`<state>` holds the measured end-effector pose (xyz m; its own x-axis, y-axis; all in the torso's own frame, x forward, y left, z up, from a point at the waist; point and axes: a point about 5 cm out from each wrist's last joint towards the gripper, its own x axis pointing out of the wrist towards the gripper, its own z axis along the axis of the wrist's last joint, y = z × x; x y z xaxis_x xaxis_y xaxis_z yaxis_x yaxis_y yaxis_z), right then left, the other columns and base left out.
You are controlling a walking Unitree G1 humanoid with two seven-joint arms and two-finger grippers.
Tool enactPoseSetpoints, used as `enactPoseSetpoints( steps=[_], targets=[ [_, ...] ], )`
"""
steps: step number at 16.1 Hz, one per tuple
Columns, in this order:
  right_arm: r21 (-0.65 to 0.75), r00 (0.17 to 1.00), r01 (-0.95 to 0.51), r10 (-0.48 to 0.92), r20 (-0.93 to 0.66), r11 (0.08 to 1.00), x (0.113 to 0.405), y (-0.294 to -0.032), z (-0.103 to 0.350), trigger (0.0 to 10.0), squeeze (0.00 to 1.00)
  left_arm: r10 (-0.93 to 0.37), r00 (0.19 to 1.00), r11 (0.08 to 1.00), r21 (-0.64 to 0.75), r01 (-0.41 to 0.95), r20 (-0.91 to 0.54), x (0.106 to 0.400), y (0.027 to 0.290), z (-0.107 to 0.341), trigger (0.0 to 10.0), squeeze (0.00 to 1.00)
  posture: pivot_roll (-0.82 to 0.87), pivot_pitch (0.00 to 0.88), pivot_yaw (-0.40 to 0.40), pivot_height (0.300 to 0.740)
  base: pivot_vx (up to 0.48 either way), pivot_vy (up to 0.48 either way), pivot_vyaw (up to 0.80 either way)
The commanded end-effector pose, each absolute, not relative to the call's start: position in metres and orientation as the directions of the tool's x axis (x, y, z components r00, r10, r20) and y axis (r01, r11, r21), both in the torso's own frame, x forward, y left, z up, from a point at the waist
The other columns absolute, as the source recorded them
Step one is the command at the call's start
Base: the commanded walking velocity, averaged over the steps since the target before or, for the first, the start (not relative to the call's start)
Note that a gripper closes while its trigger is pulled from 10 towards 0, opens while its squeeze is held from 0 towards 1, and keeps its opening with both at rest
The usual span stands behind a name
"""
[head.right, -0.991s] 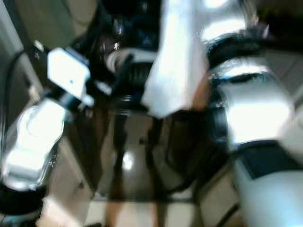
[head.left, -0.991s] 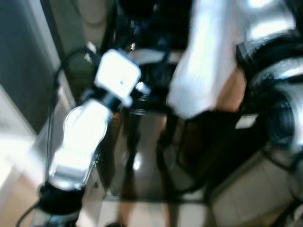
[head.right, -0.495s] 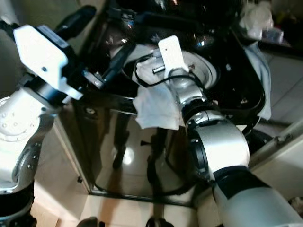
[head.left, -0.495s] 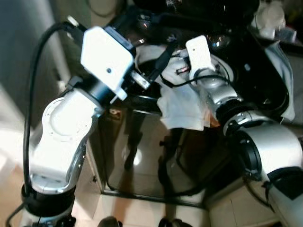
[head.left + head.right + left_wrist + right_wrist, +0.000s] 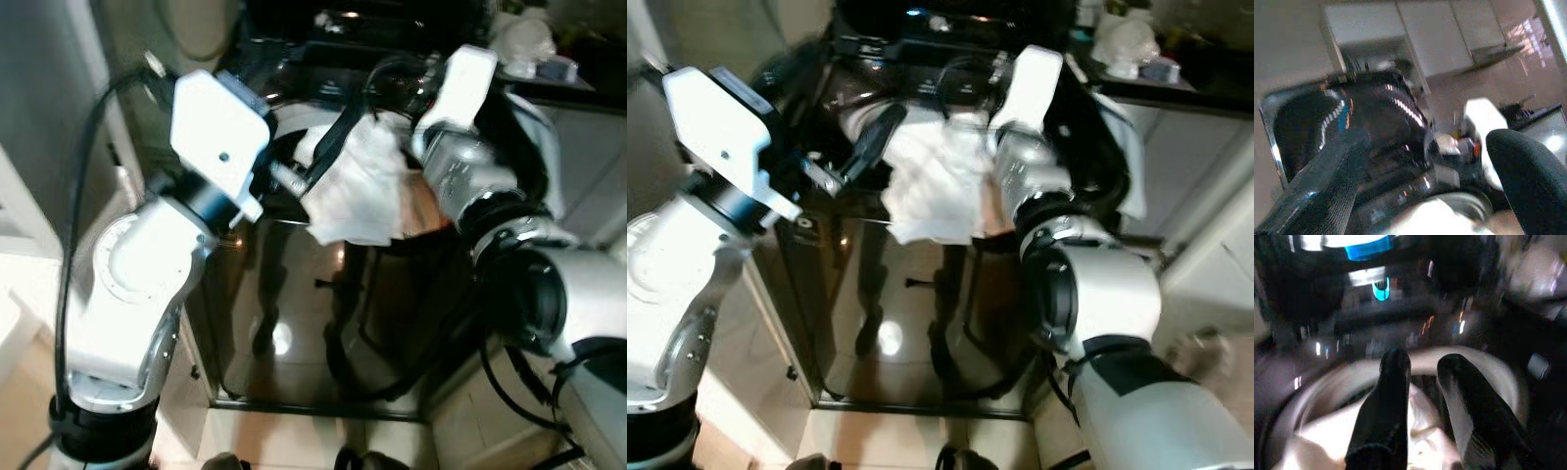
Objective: Clothes washing
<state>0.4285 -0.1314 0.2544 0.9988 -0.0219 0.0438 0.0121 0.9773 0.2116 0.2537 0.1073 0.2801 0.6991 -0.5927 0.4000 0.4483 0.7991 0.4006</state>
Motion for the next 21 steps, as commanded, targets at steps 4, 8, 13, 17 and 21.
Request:
enactPoseSetpoints(
  steps=[4,8,13,17,21],
  targets=[
    [0.03,0.95,-0.011,0.001,0.311,0.999,0.421,-0.12,0.27,10.0,1.0,-0.571,0.738,0.815,0.352,0.459,0.36,0.257,0.109,0.262,10.0,0.0,0.09,0.0,-0.074,0.74,0.0,0.0,0.0],
    [-0.108,0.911,0.003,0.041,0.41,0.994,0.392,-0.12,0.216,10.0,0.0,-0.551,0.759,0.829,0.33,0.451,0.348,0.261,0.112,0.252,10.0,0.0,0.04,0.0,-0.061,0.74,0.0,0.0,0.0],
    [-0.163,0.922,0.038,0.028,0.385,0.986,0.336,-0.147,0.151,10.0,0.0,-0.484,0.832,0.864,0.302,0.404,0.271,0.267,0.117,0.226,10.0,0.0,-0.02,0.0,-0.041,0.74,0.0,0.0,0.0],
    [-0.196,0.958,-0.004,0.06,0.279,0.981,0.34,-0.14,0.134,10.0,0.0,-0.432,0.87,0.891,0.259,0.372,0.238,0.28,0.119,0.21,10.0,0.0,-0.05,0.0,-0.041,0.74,0.0,0.0,0.0],
    [-0.098,0.979,-0.057,0.075,0.191,0.994,0.34,-0.139,0.121,10.0,0.0,-0.305,0.944,0.935,0.226,0.272,0.126,0.285,0.141,0.171,10.0,0.0,-0.03,0.0,-0.04,0.74,0.0,0.0,0.0]
  ],
)
